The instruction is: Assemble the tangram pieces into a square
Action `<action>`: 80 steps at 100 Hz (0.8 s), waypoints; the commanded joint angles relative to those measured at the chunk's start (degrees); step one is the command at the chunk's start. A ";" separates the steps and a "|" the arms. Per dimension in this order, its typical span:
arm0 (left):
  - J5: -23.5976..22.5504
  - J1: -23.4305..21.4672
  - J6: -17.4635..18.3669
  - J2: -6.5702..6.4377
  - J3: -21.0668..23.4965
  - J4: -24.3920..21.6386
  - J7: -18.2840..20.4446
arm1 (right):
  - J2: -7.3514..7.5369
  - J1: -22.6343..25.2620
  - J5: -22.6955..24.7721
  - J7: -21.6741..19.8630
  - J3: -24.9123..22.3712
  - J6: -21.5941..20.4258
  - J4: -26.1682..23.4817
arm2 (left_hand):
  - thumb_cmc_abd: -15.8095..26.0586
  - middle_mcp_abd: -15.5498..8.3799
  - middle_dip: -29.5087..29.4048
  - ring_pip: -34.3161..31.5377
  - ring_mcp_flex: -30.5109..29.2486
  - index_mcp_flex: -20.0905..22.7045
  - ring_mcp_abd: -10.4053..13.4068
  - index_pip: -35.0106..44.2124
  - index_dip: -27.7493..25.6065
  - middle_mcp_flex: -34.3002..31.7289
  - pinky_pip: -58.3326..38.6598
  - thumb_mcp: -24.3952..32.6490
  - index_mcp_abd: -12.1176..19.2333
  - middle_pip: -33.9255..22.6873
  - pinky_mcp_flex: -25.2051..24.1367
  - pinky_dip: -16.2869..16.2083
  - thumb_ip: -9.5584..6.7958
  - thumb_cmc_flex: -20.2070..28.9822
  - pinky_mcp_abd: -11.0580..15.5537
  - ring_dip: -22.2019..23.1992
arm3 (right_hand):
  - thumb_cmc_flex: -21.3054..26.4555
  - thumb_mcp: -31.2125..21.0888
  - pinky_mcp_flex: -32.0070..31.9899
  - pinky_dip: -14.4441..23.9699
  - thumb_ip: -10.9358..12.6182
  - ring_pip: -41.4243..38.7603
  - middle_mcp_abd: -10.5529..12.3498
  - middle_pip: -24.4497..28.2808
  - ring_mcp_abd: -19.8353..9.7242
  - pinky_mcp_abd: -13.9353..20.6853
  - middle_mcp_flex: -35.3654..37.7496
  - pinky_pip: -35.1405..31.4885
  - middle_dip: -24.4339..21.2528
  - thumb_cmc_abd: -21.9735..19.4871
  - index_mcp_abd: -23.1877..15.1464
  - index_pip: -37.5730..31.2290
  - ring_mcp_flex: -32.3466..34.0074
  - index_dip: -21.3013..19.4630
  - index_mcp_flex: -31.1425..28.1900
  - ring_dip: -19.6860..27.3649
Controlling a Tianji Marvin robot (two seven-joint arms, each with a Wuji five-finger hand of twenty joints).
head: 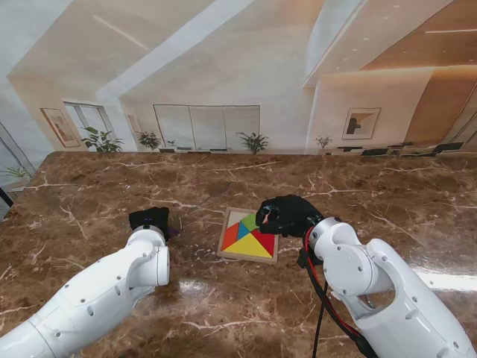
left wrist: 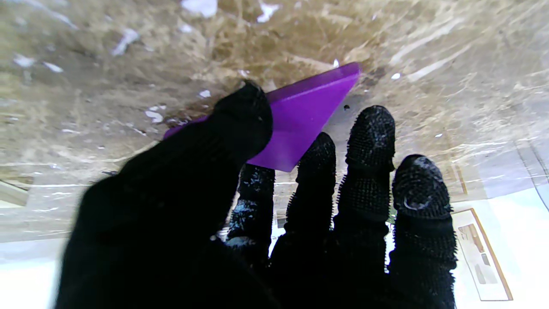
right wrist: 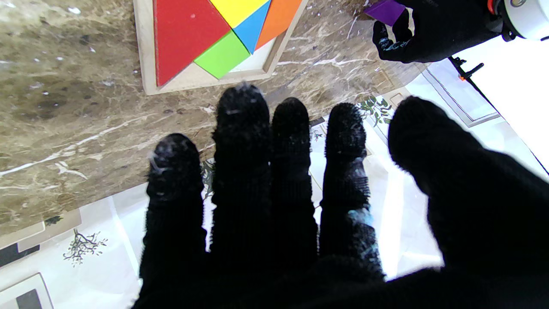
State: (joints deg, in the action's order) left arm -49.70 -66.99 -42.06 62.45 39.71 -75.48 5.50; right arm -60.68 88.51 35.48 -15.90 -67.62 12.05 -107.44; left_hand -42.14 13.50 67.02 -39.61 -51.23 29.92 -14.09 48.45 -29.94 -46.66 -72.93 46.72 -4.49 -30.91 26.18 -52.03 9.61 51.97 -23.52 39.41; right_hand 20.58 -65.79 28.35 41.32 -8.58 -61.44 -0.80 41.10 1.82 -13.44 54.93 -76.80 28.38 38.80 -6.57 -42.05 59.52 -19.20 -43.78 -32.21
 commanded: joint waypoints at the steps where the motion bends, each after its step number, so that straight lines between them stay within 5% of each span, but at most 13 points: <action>1: -0.26 -1.17 0.76 0.04 -0.19 1.39 0.09 | 0.02 0.40 -0.34 -0.96 0.00 0.34 0.03 | -2.20 -5.03 2.47 -1.49 -2.31 1.18 0.39 2.13 -0.34 -4.98 -0.42 0.90 0.57 -5.24 0.31 1.34 -2.26 6.74 0.66 1.68 | -3.18 0.15 0.06 0.02 0.88 -0.75 -0.06 0.33 0.34 -0.47 0.61 -1.89 -0.05 0.15 0.69 0.48 1.07 -0.70 -0.86 0.32; 19: -1.00 -2.13 2.48 0.25 1.42 1.30 -1.59 | 0.08 0.40 -0.27 -1.25 -0.02 0.35 -0.05 | -3.44 -4.97 2.82 -5.37 -3.92 2.92 0.60 3.18 -0.79 -5.37 0.77 1.73 1.88 -6.72 -0.04 3.83 -2.07 7.49 1.05 5.72 | -3.20 0.19 0.04 0.02 0.90 -0.76 -0.09 0.35 0.30 -0.44 0.65 -1.90 -0.04 0.05 0.56 0.50 1.07 -0.70 -0.83 0.31; 29: -0.99 -2.62 3.07 0.37 2.30 1.20 -2.29 | 0.08 0.44 -0.27 -1.26 -0.05 0.49 -0.10 | -4.04 -2.79 0.84 -9.40 -4.16 4.38 1.61 2.64 -0.50 -4.01 -0.63 1.29 2.30 -2.01 1.94 6.55 -1.77 7.07 2.17 0.63 | -3.25 0.17 0.00 0.02 0.92 -0.76 -0.09 0.36 0.30 -0.40 0.63 -1.90 -0.04 -0.12 0.66 0.45 1.08 -0.71 -0.93 0.32; 45: -0.92 -2.75 3.01 0.34 2.67 1.15 -2.18 | 0.11 0.43 -0.32 -1.44 -0.02 0.61 -0.15 | -4.65 1.72 -18.22 -9.48 -5.51 8.45 5.29 1.77 2.91 5.62 -1.18 1.92 2.18 -2.58 3.91 9.87 -1.14 5.37 4.69 -3.29 | -3.30 0.18 0.03 0.04 0.94 -0.76 -0.16 0.33 0.39 -0.43 0.69 -1.94 -0.05 -0.24 0.67 0.44 1.06 -0.72 -1.03 0.31; 60: -0.90 -2.65 3.33 0.29 2.58 1.23 -2.02 | 0.14 0.39 -0.32 -1.59 0.00 0.67 -0.17 | -5.32 6.26 -37.52 -8.69 -6.84 11.34 7.04 2.86 5.87 9.65 -1.51 1.48 2.14 6.75 5.58 11.35 -0.73 4.61 6.95 -4.44 | -3.31 0.17 0.00 0.04 0.96 -0.77 -0.13 0.34 0.42 -0.44 0.74 -1.93 -0.05 -0.31 0.63 0.43 1.05 -0.72 -1.17 0.31; 71: -0.71 -2.60 3.21 0.20 2.55 1.06 -1.49 | 0.19 0.39 -0.37 -1.87 0.00 0.79 -0.25 | -5.76 7.31 -41.64 -7.96 -7.89 12.29 7.58 3.30 6.44 9.05 -1.64 1.34 3.06 8.73 6.59 11.94 -0.55 4.38 7.55 -4.88 | -3.36 0.21 -0.01 0.04 0.96 -0.77 -0.18 0.31 0.44 -0.46 0.71 -1.93 -0.06 -0.34 0.73 0.43 1.04 -0.72 -1.32 0.31; 80: -0.99 -2.67 3.29 0.12 2.63 0.96 -1.30 | 0.21 0.40 -0.42 -1.98 -0.03 0.88 -0.30 | -5.95 5.78 -42.31 -7.35 -8.71 12.18 7.69 3.72 6.27 6.21 -1.63 1.30 4.53 8.08 7.27 12.21 -0.46 4.19 7.76 -5.18 | -3.30 0.20 -0.01 0.04 0.97 -0.77 -0.14 0.29 0.43 -0.47 0.71 -1.93 -0.06 -0.36 0.73 0.46 1.05 -0.71 -1.37 0.32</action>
State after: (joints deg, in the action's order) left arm -50.68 -68.89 -38.93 62.75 42.58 -75.37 3.60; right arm -60.53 88.51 35.46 -16.91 -67.63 12.48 -107.68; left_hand -45.65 18.66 25.62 -47.53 -57.58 36.83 -6.84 48.30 -24.25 -39.19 -72.54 48.78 -2.52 -22.90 32.72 -40.86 9.42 53.29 -16.82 34.83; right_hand 20.58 -65.77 28.35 41.32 -8.58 -61.44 -0.80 41.10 1.82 -13.44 54.93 -76.80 28.38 38.80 -6.57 -42.04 59.52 -19.21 -43.78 -32.21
